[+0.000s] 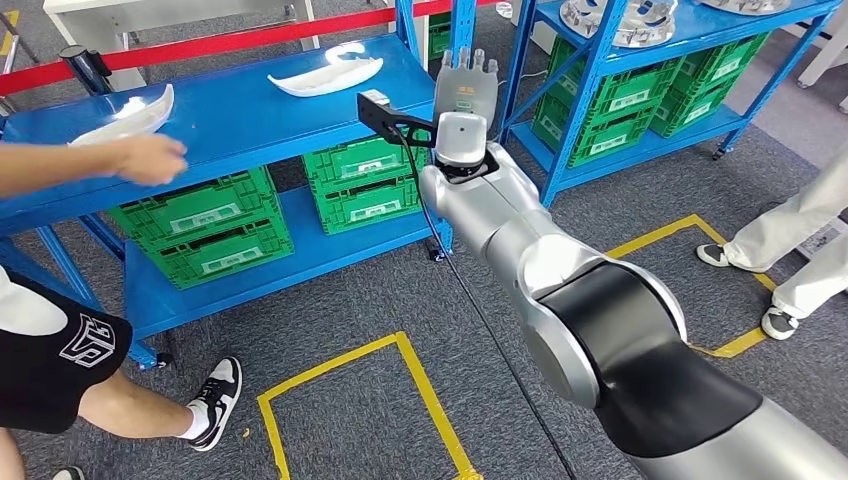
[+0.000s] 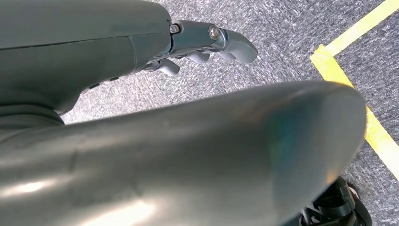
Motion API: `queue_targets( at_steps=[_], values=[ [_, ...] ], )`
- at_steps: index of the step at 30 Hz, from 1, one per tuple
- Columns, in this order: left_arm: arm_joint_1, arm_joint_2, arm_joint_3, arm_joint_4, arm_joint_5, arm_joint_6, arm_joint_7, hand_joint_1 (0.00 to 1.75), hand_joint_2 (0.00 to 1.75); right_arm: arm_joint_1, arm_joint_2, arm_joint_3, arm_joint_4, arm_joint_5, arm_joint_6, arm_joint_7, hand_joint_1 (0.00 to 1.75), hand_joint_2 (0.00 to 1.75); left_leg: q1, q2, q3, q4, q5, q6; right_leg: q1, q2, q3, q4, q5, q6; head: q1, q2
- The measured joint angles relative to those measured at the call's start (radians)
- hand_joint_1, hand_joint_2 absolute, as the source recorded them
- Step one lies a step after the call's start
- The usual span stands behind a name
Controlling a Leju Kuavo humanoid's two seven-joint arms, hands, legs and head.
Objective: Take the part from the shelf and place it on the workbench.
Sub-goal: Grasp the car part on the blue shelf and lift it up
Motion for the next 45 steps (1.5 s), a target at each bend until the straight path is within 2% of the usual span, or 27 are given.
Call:
queue_targets(
  at_steps=[5, 12, 19, 21, 23, 25, 27, 28, 29, 30, 31, 33, 34, 35, 36, 38, 39, 41, 42, 43, 45],
  values=[
    [0.000, 0.000, 0.000, 0.000, -0.002, 0.000, 0.003, 0.00, 0.00, -0.001, 0.027, 0.084, 0.000, 0.000, -0.061, -0.040, 0.00, 1.75, 0.000, 0.001, 0.001, -0.001, 0.000, 0.000, 0.000, 0.001, 0.000, 0.000, -0.001, -0.001, 0.000, 0.000],
    [-0.001, -0.001, 0.000, 0.000, -0.003, 0.000, 0.004, 0.00, 0.00, -0.001, 0.078, 0.193, 0.000, 0.000, -0.094, -0.070, 0.00, 1.75, 0.000, 0.002, 0.002, -0.002, 0.000, 0.000, 0.000, 0.001, 0.000, 0.000, -0.002, -0.003, 0.000, 0.000],
    [0.000, -0.001, 0.000, 0.000, -0.002, 0.000, 0.012, 0.00, 0.00, 0.002, 0.111, 0.236, 0.000, -0.001, -0.100, -0.079, 0.00, 1.75, -0.001, 0.001, 0.002, -0.001, -0.001, 0.000, 0.000, 0.001, 0.001, -0.001, -0.002, -0.003, 0.000, 0.000],
    [0.001, 0.000, 0.000, 0.000, -0.002, 0.000, 0.016, 0.00, 0.00, 0.003, 0.115, 0.240, 0.000, -0.001, -0.100, -0.080, 0.00, 1.75, -0.004, 0.000, -0.001, -0.001, -0.006, 0.007, -0.003, 0.000, 0.003, 0.000, 0.001, 0.003, 0.000, 0.000],
    [0.003, 0.001, 0.000, -0.001, -0.002, 0.000, 0.016, 0.00, 0.00, 0.005, 0.118, 0.242, 0.000, -0.001, -0.099, -0.078, 0.00, 1.75, -0.003, -0.001, 0.007, -0.010, -0.023, 0.023, -0.006, 0.000, 0.001, 0.019, 0.008, 0.012, 0.001, 0.000],
    [0.004, 0.000, 0.000, -0.001, -0.003, 0.000, 0.014, 0.00, 0.00, 0.003, 0.119, 0.242, 0.000, -0.002, -0.098, -0.075, 0.00, 1.75, 0.001, -0.002, 0.029, -0.018, -0.037, 0.036, -0.007, -0.001, -0.024, 0.075, -0.003, 0.017, 0.004, 0.000],
    [0.004, 0.000, 0.000, -0.001, -0.003, 0.000, 0.010, 0.00, 0.00, 0.001, 0.120, 0.242, 0.000, -0.002, -0.098, -0.072, 0.00, 1.75, 0.003, 0.000, 0.048, -0.019, -0.042, 0.040, -0.010, -0.001, -0.094, 0.188, -0.046, 0.019, 0.006, 0.000],
    [0.004, 0.000, 0.000, -0.001, -0.003, 0.000, 0.008, 0.00, 0.00, 0.002, 0.119, 0.242, 0.000, -0.002, -0.098, -0.071, 0.00, 1.75, 0.004, 0.000, 0.054, -0.019, -0.047, 0.038, -0.011, -0.001, -0.139, 0.253, -0.067, 0.020, 0.006, 0.000],
    [0.005, 0.000, 0.000, -0.001, -0.003, 0.000, 0.007, 0.00, 0.00, 0.005, 0.118, 0.242, 0.000, -0.003, -0.098, -0.070, 0.00, 1.75, 0.006, 0.000, 0.061, -0.018, -0.053, 0.035, -0.014, -0.002, -0.177, 0.299, -0.075, 0.022, 0.006, 0.000],
    [0.007, 0.000, 0.000, -0.001, -0.003, 0.000, 0.005, 0.00, 0.00, 0.008, 0.117, 0.242, 0.001, -0.003, -0.097, -0.068, 0.00, 1.75, 0.009, -0.001, 0.069, -0.017, -0.061, 0.029, -0.016, -0.002, -0.202, 0.314, -0.066, 0.026, 0.006, 0.000],
    [0.009, 0.000, 0.000, -0.001, -0.003, 0.000, 0.004, 0.00, 0.00, 0.010, 0.116, 0.242, 0.001, -0.004, -0.096, -0.066, 0.00, 1.75, 0.013, -0.002, 0.079, -0.015, -0.069, 0.022, -0.020, -0.002, -0.208, 0.290, -0.041, 0.030, 0.006, 0.000],
    [0.013, 0.000, 0.000, -0.001, -0.003, 0.000, 0.002, 0.00, 0.00, 0.012, 0.111, 0.242, 0.002, -0.003, -0.096, -0.063, 0.00, 1.75, 0.023, -0.001, 0.100, -0.008, -0.092, 0.002, -0.031, -0.006, -0.177, 0.160, 0.045, 0.046, 0.007, 0.000],
    [0.013, 0.000, 0.000, -0.001, -0.003, 0.000, 0.001, 0.00, 0.00, 0.013, 0.109, 0.242, 0.003, -0.003, -0.096, -0.064, 0.00, 1.75, 0.027, -0.001, 0.109, -0.004, -0.104, -0.010, -0.033, -0.008, -0.161, 0.099, 0.073, 0.048, 0.008, 0.000],
    [0.012, 0.001, 0.000, -0.001, -0.003, 0.000, 0.000, 0.00, 0.00, 0.013, 0.106, 0.242, 0.004, -0.003, -0.096, -0.063, 0.00, 1.75, 0.028, 0.001, 0.115, -0.002, -0.113, -0.021, -0.034, -0.008, -0.149, 0.060, 0.089, 0.042, 0.008, 0.000],
    [0.012, 0.002, 0.000, -0.001, -0.003, 0.000, -0.001, 0.00, 0.00, 0.014, 0.104, 0.242, 0.005, -0.003, -0.096, -0.063, 0.00, 1.75, 0.028, 0.001, 0.120, -0.004, -0.118, -0.031, -0.032, -0.007, -0.145, 0.045, 0.091, 0.031, 0.009, 0.000],
    [0.012, 0.001, 0.000, -0.002, -0.002, 0.000, -0.001, 0.00, 0.00, 0.015, 0.104, 0.242, 0.006, -0.003, -0.097, -0.062, 0.00, 1.75, 0.029, 0.002, 0.126, -0.002, -0.112, -0.048, -0.027, -0.002, -0.136, 0.046, 0.076, 0.000, 0.009, 0.000],
    [0.012, 0.001, 0.000, -0.002, -0.001, 0.000, -0.001, 0.00, 0.00, 0.015, 0.104, 0.242, 0.006, -0.003, -0.099, -0.061, 0.00, 1.75, 0.030, 0.003, 0.115, 0.022, -0.097, -0.055, -0.028, 0.000, -0.128, 0.044, 0.071, -0.010, 0.009, 0.000],
    [0.012, 0.001, 0.000, -0.001, 0.000, 0.000, -0.002, 0.00, 0.00, 0.017, 0.104, 0.242, 0.006, -0.002, -0.102, -0.062, 0.00, 1.75, 0.031, 0.009, 0.045, 0.131, -0.066, -0.061, -0.028, 0.002, -0.098, 0.032, 0.056, -0.024, 0.006, 0.000],
    [0.012, 0.001, 0.000, -0.001, 0.000, 0.000, -0.002, 0.00, 0.00, 0.020, 0.104, 0.242, 0.007, -0.002, -0.103, -0.063, 0.00, 1.75, 0.029, 0.012, -0.002, 0.194, -0.067, -0.059, -0.026, 0.003, -0.080, 0.026, 0.046, -0.029, 0.005, 0.000],
    [0.014, 0.001, 0.001, -0.001, 0.001, 0.000, -0.002, 0.00, 0.00, 0.025, 0.104, 0.242, 0.008, -0.002, -0.103, -0.063, 0.00, 1.75, 0.026, 0.013, -0.046, 0.245, -0.091, -0.057, -0.023, 0.003, -0.060, 0.020, 0.035, -0.033, 0.005, 0.000],
    [0.019, 0.001, 0.001, -0.001, 0.001, 0.000, -0.002, 0.00, 0.00, 0.032, 0.104, 0.242, 0.009, -0.002, -0.103, -0.063, 0.00, 1.75, 0.019, 0.013, -0.102, 0.273, -0.163, -0.048, -0.016, 0.006, -0.020, 0.014, 0.009, -0.039, 0.005, 0.000]
  ],
)
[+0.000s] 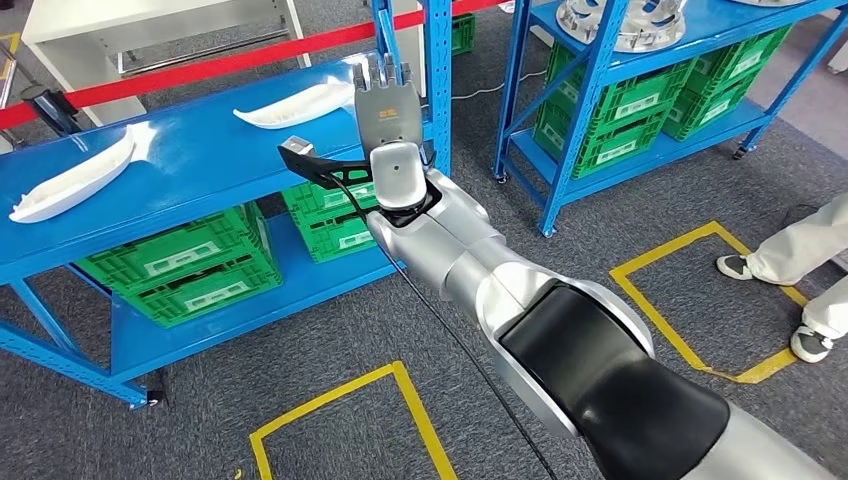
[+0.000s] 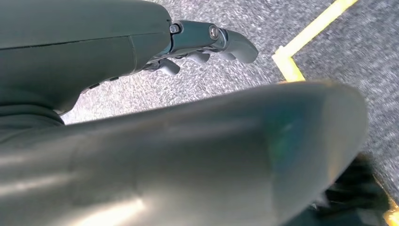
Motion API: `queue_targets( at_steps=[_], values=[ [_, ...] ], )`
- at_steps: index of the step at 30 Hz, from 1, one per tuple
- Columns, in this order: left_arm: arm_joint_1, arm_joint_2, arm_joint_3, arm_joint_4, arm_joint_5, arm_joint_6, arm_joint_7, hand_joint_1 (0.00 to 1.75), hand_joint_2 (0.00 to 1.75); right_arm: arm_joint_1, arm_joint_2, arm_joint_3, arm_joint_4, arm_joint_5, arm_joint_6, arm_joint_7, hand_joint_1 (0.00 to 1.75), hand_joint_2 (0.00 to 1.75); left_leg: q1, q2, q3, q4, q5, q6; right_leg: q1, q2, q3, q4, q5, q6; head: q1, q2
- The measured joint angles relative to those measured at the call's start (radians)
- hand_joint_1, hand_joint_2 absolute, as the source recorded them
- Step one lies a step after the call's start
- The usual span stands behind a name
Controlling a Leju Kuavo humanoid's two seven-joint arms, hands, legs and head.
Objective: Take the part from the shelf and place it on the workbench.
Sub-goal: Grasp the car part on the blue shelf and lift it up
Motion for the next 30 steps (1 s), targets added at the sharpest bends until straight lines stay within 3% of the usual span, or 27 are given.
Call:
queue_targets(
  at_steps=[1, 2, 3, 5, 6, 7, 9, 11, 12, 14, 15, 16, 17, 19, 21, 25, 30],
  values=[
    [0.002, 0.000, 0.000, 0.000, 0.001, 0.000, 0.000, 0.00, 0.00, 0.001, 0.000, 0.000, 0.000, 0.000, 0.000, 0.000, 0.00, 1.75, -0.004, 0.000, -0.011, -0.022, -0.016, 0.007, 0.004, 0.002, 0.022, -0.001, -0.015, -0.003, 0.000, 0.000],
    [0.004, 0.000, 0.000, 0.000, 0.002, 0.000, 0.000, 0.00, 0.00, 0.001, 0.000, 0.000, 0.000, 0.000, -0.001, 0.000, 0.00, 1.75, -0.008, 0.000, -0.012, -0.065, -0.002, 0.016, 0.008, 0.003, 0.043, -0.001, -0.031, -0.004, 0.000, 0.000],
    [0.005, 0.000, 0.000, 0.000, 0.004, 0.000, -0.001, 0.00, 0.00, 0.002, 0.001, 0.000, 0.000, 0.000, -0.001, 0.000, 0.00, 1.75, -0.014, -0.001, -0.008, -0.125, 0.049, 0.027, 0.011, 0.004, 0.061, -0.001, -0.047, -0.005, 0.000, 0.000],
    [0.008, 0.002, 0.002, 0.000, 0.006, 0.000, -0.002, 0.00, 0.00, 0.003, 0.002, 0.000, 0.002, 0.000, 0.000, -0.001, 0.00, 1.75, -0.028, -0.003, -0.001, -0.235, 0.194, 0.046, 0.018, 0.007, 0.089, 0.003, -0.078, 0.001, -0.001, 0.000],
    [0.009, 0.002, 0.004, 0.001, 0.007, 0.000, -0.002, 0.00, 0.00, 0.004, 0.003, 0.000, 0.003, 0.000, 0.000, -0.001, 0.00, 1.75, -0.033, -0.005, 0.001, -0.264, 0.245, 0.052, 0.020, 0.010, 0.094, 0.005, -0.092, 0.006, -0.001, 0.000],
    [0.010, 0.003, 0.005, 0.001, 0.007, 0.000, -0.002, 0.00, 0.00, 0.003, 0.005, 0.000, 0.004, 0.000, 0.001, -0.001, 0.00, 1.75, -0.036, -0.007, 0.001, -0.271, 0.265, 0.054, 0.022, 0.013, 0.099, 0.006, -0.102, 0.011, 0.000, 0.000],
    [0.007, 0.001, 0.007, 0.000, 0.008, 0.000, -0.003, 0.00, 0.00, -0.004, 0.007, 0.000, 0.003, 0.000, 0.002, 0.000, 0.00, 1.75, -0.035, -0.008, 0.009, -0.267, 0.254, 0.061, 0.021, 0.013, 0.106, 0.001, -0.119, 0.022, 0.000, 0.000],
    [0.004, 0.000, 0.009, -0.001, 0.008, 0.000, -0.005, 0.00, 0.00, -0.012, 0.008, 0.000, 0.002, 0.000, 0.001, 0.000, 0.00, 1.75, -0.033, -0.008, 0.021, -0.271, 0.240, 0.074, 0.020, 0.004, 0.090, 0.049, -0.148, 0.033, 0.001, 0.000],
    [0.003, -0.001, 0.010, -0.002, 0.008, 0.000, -0.006, 0.00, 0.00, -0.014, 0.008, 0.000, 0.001, 0.000, 0.001, 0.000, 0.00, 1.75, -0.032, -0.007, 0.028, -0.273, 0.233, 0.079, 0.019, -0.001, 0.059, 0.106, -0.171, 0.037, 0.002, 0.000],
    [0.000, -0.001, 0.011, -0.002, 0.008, 0.000, -0.008, 0.00, 0.00, -0.011, 0.008, 0.000, 0.001, 0.000, 0.004, 0.000, 0.00, 1.75, -0.032, -0.007, 0.038, -0.272, 0.219, 0.083, 0.019, -0.004, -0.035, 0.246, -0.212, 0.043, 0.002, 0.000],
    [0.001, -0.002, 0.011, -0.002, 0.008, 0.000, -0.008, 0.00, 0.00, -0.008, 0.007, 0.000, 0.001, 0.000, 0.005, 0.000, 0.00, 1.75, -0.032, -0.008, 0.043, -0.270, 0.212, 0.083, 0.019, -0.004, -0.074, 0.289, -0.212, 0.043, 0.002, 0.000],
    [0.002, -0.002, 0.012, -0.002, 0.008, 0.000, -0.008, 0.00, 0.00, -0.006, 0.006, 0.000, 0.002, 0.000, 0.007, 0.001, 0.00, 1.75, -0.032, -0.008, 0.048, -0.267, 0.205, 0.083, 0.019, -0.004, -0.097, 0.293, -0.188, 0.042, 0.002, 0.000],
    [0.003, -0.002, 0.012, -0.002, 0.008, 0.000, -0.008, 0.00, 0.00, -0.005, 0.005, 0.000, 0.002, 0.000, 0.007, 0.001, 0.00, 1.75, -0.032, -0.010, 0.053, -0.263, 0.198, 0.082, 0.019, -0.004, -0.101, 0.259, -0.146, 0.040, 0.002, 0.000],
    [0.004, -0.003, 0.013, -0.001, 0.008, 0.000, -0.008, 0.00, 0.00, -0.007, 0.002, 0.000, 0.002, 0.000, 0.006, 0.004, 0.00, 1.75, -0.033, -0.012, 0.063, -0.255, 0.185, 0.076, 0.021, -0.005, -0.071, 0.128, -0.050, 0.032, 0.001, 0.000],
    [0.003, -0.004, 0.013, -0.002, 0.008, 0.000, -0.007, 0.00, 0.00, -0.009, 0.001, 0.000, 0.002, 0.000, 0.004, 0.009, 0.00, 1.75, -0.037, -0.015, 0.065, -0.250, 0.178, 0.070, 0.023, -0.006, -0.045, 0.046, -0.007, 0.023, 0.001, 0.000],
    [0.007, -0.004, 0.013, -0.001, 0.007, 0.000, -0.004, 0.00, 0.00, -0.009, -0.001, 0.019, 0.002, 0.000, -0.010, 0.015, 0.00, 1.75, -0.040, -0.014, 0.069, -0.255, 0.177, 0.071, 0.025, -0.002, -0.039, 0.034, -0.005, 0.018, 0.001, 0.000],
    [0.005, -0.004, 0.013, -0.001, 0.006, 0.000, 0.001, 0.00, 0.00, -0.008, 0.007, 0.100, 0.002, 0.000, -0.040, -0.003, 0.00, 1.75, -0.040, -0.013, 0.075, -0.262, 0.178, 0.063, 0.025, 0.001, -0.038, 0.034, -0.008, 0.011, 0.001, 0.000]
  ],
)
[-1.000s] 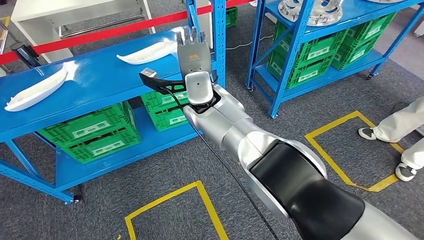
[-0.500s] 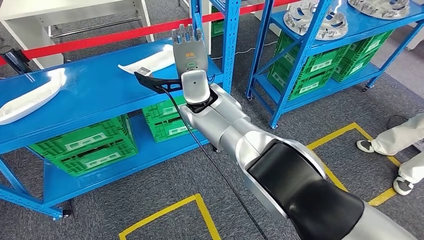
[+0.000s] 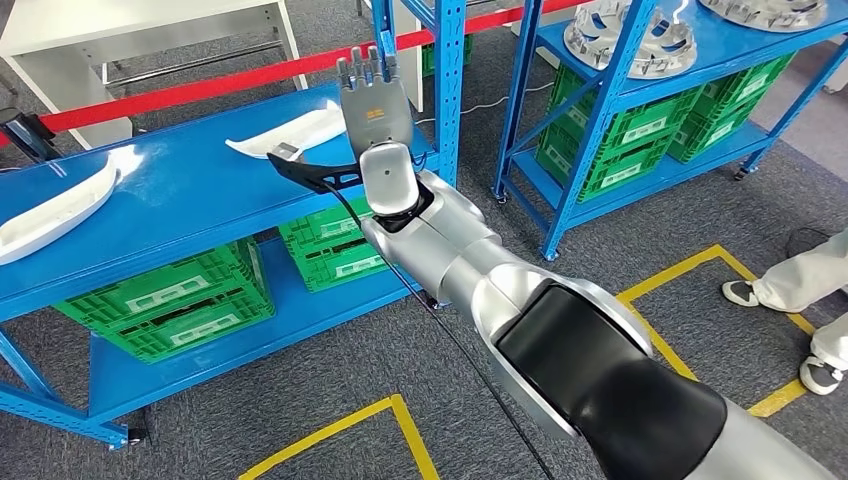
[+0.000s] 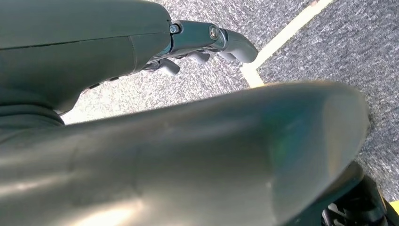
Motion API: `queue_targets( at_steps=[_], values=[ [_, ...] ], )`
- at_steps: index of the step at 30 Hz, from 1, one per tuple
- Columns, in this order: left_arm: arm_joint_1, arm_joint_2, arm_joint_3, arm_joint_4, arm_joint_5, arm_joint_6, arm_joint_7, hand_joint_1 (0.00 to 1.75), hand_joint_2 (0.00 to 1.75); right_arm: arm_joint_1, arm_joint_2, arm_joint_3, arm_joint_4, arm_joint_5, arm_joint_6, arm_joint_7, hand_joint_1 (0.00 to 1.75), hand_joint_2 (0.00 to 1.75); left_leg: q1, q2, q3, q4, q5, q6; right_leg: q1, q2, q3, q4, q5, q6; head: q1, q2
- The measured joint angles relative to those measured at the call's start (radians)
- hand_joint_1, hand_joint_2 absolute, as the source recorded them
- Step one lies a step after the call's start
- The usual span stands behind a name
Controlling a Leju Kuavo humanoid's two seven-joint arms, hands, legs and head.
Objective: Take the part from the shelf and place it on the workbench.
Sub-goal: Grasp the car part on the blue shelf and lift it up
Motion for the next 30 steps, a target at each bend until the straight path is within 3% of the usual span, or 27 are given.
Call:
queue_targets(
  at_steps=[7, 22, 25, 27, 28, 30],
  values=[
    [-0.001, -0.001, 0.000, 0.000, 0.000, 0.000, 0.001, 0.00, 0.00, 0.021, 0.030, 0.075, -0.020, -0.015, -0.004, -0.039, 0.00, 1.75, 0.000, 0.000, 0.002, -0.003, -0.001, -0.009, 0.000, 0.000, 0.002, 0.000, -0.003, -0.005, 0.000, 0.000],
    [-0.001, -0.002, 0.000, 0.000, 0.001, 0.000, 0.001, 0.00, 0.00, 0.042, 0.043, 0.157, -0.060, -0.068, 0.012, -0.046, 0.00, 1.75, 0.000, -0.001, 0.002, -0.001, -0.002, -0.009, -0.003, -0.001, 0.006, -0.005, -0.003, -0.004, 0.000, 0.000],
    [-0.001, -0.002, 0.000, 0.000, -0.004, 0.000, 0.000, 0.00, 0.00, 0.046, 0.044, 0.160, -0.060, -0.070, 0.011, -0.042, 0.00, 1.75, -0.004, 0.000, 0.008, -0.015, -0.017, 0.010, -0.006, -0.003, 0.015, 0.000, 0.013, 0.011, 0.000, 0.000],
    [-0.001, -0.003, 0.000, 0.000, -0.010, 0.000, 0.001, 0.00, 0.00, 0.046, 0.044, 0.160, -0.059, -0.073, 0.008, -0.037, 0.00, 1.75, 0.000, -0.001, 0.038, -0.040, -0.029, 0.025, -0.007, -0.005, 0.017, 0.022, 0.022, 0.021, 0.001, 0.000],
    [-0.002, -0.003, 0.000, 0.000, -0.014, 0.000, 0.002, 0.00, 0.00, 0.043, 0.044, 0.160, -0.059, -0.073, 0.005, -0.035, 0.00, 1.75, 0.003, -0.001, 0.056, -0.046, -0.032, 0.030, -0.007, -0.006, 0.007, 0.043, 0.011, 0.024, 0.001, 0.000],
    [-0.006, -0.003, 0.000, 0.000, -0.019, 0.000, 0.007, 0.00, 0.00, 0.036, 0.044, 0.160, -0.053, -0.075, -0.004, -0.034, 0.00, 1.75, 0.007, 0.003, 0.074, -0.045, -0.027, 0.033, -0.010, -0.006, -0.043, 0.134, -0.045, 0.028, 0.002, 0.000]
  ],
)
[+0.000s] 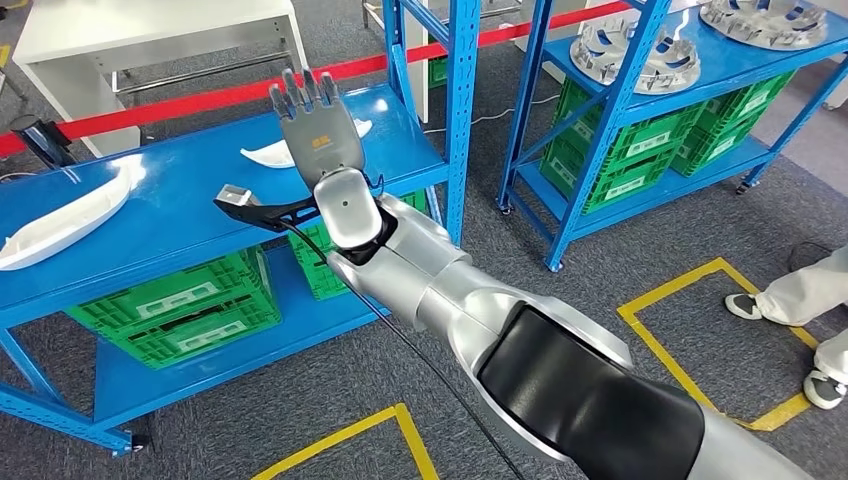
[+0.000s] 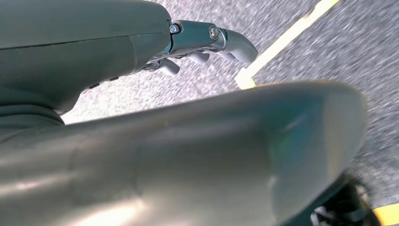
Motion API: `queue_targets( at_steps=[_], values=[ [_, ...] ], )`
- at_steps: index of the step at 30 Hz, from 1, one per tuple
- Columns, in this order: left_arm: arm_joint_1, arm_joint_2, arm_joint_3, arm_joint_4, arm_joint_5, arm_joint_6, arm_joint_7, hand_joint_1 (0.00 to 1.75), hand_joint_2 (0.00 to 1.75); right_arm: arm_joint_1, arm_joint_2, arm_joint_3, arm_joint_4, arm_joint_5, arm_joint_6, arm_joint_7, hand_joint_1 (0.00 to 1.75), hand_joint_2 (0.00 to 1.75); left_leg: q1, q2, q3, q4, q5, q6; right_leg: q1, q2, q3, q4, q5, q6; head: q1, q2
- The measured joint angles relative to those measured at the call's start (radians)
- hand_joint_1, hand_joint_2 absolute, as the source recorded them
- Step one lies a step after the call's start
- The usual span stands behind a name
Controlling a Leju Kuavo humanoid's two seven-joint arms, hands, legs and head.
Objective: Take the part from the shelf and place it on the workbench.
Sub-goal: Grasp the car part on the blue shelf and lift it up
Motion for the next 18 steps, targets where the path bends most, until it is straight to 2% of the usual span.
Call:
queue_targets(
  at_steps=[1, 2, 3, 4, 6, 7, 8, 10, 12, 13, 15, 17, 18],
  values=[
    [-0.002, 0.000, 0.000, 0.000, -0.002, 0.000, 0.002, 0.00, 0.00, -0.001, 0.000, 0.000, 0.005, 0.000, -0.004, 0.000, 0.00, 1.75, 0.002, 0.002, 0.003, 0.002, 0.001, -0.002, -0.003, 0.000, -0.036, 0.057, -0.029, 0.005, 0.000, 0.000],
    [-0.002, 0.000, 0.000, 0.000, -0.003, 0.000, 0.005, 0.00, 0.00, 0.001, -0.001, 0.000, 0.011, -0.001, -0.008, 0.000, 0.00, 1.75, 0.006, 0.003, 0.005, 0.005, 0.001, -0.007, -0.007, 0.000, -0.067, 0.099, -0.045, 0.010, 0.000, 0.000],
    [-0.002, 0.000, 0.000, 0.000, -0.004, 0.000, 0.007, 0.00, 0.00, 0.004, -0.002, 0.000, 0.018, -0.001, -0.010, 0.001, 0.00, 1.75, 0.010, 0.002, 0.005, 0.009, -0.002, -0.013, -0.011, -0.001, -0.084, 0.110, -0.039, 0.016, 0.000, 0.000],
    [-0.001, -0.001, 0.000, 0.000, -0.004, 0.000, 0.008, 0.00, 0.00, 0.006, -0.004, 0.000, 0.023, -0.001, -0.013, 0.001, 0.00, 1.75, 0.016, 0.001, 0.006, 0.014, -0.008, -0.021, -0.017, -0.001, -0.082, 0.082, -0.012, 0.023, 0.000, 0.000],
    [-0.001, -0.001, 0.000, 0.000, -0.003, 0.000, 0.009, 0.00, 0.00, 0.008, -0.006, 0.000, 0.031, 0.000, -0.018, 0.001, 0.00, 1.75, 0.029, 0.001, 0.006, 0.031, -0.026, -0.044, -0.026, -0.003, -0.044, -0.039, 0.067, 0.037, 0.001, 0.000],
    [-0.002, 0.000, 0.000, 0.000, -0.003, 0.000, 0.009, 0.00, 0.00, 0.009, -0.007, 0.000, 0.034, 0.000, -0.020, 0.000, 0.00, 1.75, 0.032, 0.002, 0.005, 0.041, -0.037, -0.056, -0.027, -0.005, -0.030, -0.088, 0.082, 0.038, 0.003, 0.000],
    [-0.003, 0.001, 0.000, -0.001, -0.003, 0.000, 0.008, 0.00, 0.00, 0.010, -0.007, 0.000, 0.036, 0.001, -0.022, -0.001, 0.00, 1.75, 0.033, 0.003, 0.003, 0.047, -0.047, -0.066, -0.026, -0.007, -0.023, -0.113, 0.087, 0.034, 0.005, 0.000],
    [-0.004, 0.001, 0.000, -0.001, -0.003, 0.000, 0.005, 0.00, 0.00, 0.014, -0.009, 0.000, 0.039, 0.002, -0.023, -0.002, 0.00, 1.75, 0.032, 0.007, 0.007, 0.055, -0.059, -0.082, -0.023, -0.010, -0.026, -0.112, 0.071, 0.010, 0.009, 0.000],
    [-0.004, 0.001, 0.000, -0.001, -0.003, 0.000, 0.003, 0.00, 0.00, 0.015, -0.008, 0.000, 0.042, 0.002, -0.024, -0.004, 0.00, 1.75, 0.035, 0.010, 0.013, 0.061, -0.064, -0.092, -0.024, -0.008, -0.014, -0.109, 0.074, -0.011, 0.008, 0.000],
    [-0.005, 0.002, 0.000, -0.001, -0.003, 0.000, 0.003, 0.00, 0.00, 0.014, -0.007, 0.000, 0.042, 0.003, -0.024, -0.005, 0.00, 1.75, 0.036, 0.011, 0.004, 0.081, -0.067, -0.095, -0.025, -0.007, -0.006, -0.109, 0.072, -0.019, 0.007, 0.000],
    [-0.009, 0.002, 0.000, -0.001, -0.003, 0.000, 0.002, 0.00, 0.00, 0.013, -0.004, 0.000, 0.043, 0.003, -0.025, -0.005, 0.00, 1.75, 0.036, 0.012, -0.051, 0.179, -0.089, -0.097, -0.024, -0.005, 0.013, -0.112, 0.060, -0.029, 0.005, 0.000],
    [-0.010, 0.002, 0.000, -0.001, -0.003, 0.000, 0.002, 0.00, 0.00, 0.015, -0.004, 0.000, 0.045, 0.004, -0.026, -0.006, 0.00, 1.75, 0.035, 0.012, -0.131, 0.291, -0.130, -0.098, -0.021, -0.005, 0.033, -0.115, 0.043, -0.034, 0.005, 0.000],
    [-0.008, 0.002, 0.000, 0.000, -0.003, 0.000, 0.002, 0.00, 0.00, 0.017, -0.004, 0.000, 0.046, 0.004, -0.026, -0.006, 0.00, 1.75, 0.034, 0.012, -0.157, 0.311, -0.142, -0.096, -0.020, -0.004, 0.045, -0.116, 0.033, -0.035, 0.005, 0.000]
  ],
)
